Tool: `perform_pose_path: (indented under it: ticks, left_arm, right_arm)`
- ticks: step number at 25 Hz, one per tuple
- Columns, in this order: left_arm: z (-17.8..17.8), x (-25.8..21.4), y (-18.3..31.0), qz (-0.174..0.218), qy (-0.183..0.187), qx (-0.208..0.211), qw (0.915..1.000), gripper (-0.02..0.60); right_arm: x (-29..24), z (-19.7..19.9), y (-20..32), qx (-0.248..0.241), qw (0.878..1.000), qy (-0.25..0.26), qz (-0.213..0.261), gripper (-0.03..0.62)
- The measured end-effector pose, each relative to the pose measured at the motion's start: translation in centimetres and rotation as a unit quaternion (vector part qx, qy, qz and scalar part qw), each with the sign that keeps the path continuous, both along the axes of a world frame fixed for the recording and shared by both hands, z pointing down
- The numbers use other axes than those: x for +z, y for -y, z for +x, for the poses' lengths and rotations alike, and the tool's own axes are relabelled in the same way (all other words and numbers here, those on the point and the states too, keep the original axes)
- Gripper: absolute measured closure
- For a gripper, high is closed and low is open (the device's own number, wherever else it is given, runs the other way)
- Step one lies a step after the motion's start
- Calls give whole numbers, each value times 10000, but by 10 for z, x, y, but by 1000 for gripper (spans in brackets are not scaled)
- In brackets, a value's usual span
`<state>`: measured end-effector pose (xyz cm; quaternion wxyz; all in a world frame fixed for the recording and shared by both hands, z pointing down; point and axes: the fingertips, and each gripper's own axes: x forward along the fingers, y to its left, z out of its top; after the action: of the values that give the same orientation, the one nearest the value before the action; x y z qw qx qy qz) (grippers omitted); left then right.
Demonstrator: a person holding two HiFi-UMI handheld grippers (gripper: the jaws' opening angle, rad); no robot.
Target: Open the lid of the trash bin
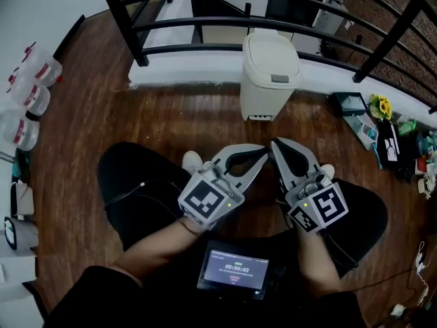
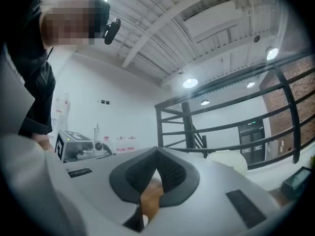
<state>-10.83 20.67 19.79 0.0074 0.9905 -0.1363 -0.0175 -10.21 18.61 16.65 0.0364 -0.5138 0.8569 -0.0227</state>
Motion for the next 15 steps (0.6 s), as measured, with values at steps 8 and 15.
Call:
perform_pose_path:
  ticks: [8,15]
  left_arm:
    - [-12,-6,28,-26,-122,-253,9996,552]
    - [-9,-15,38,103,-47,-313,9994,552]
  right_arm:
    - [-5,-2,30,43,9991,-405,85,582]
    - [-1,0,36,124,9994,-325,30,582]
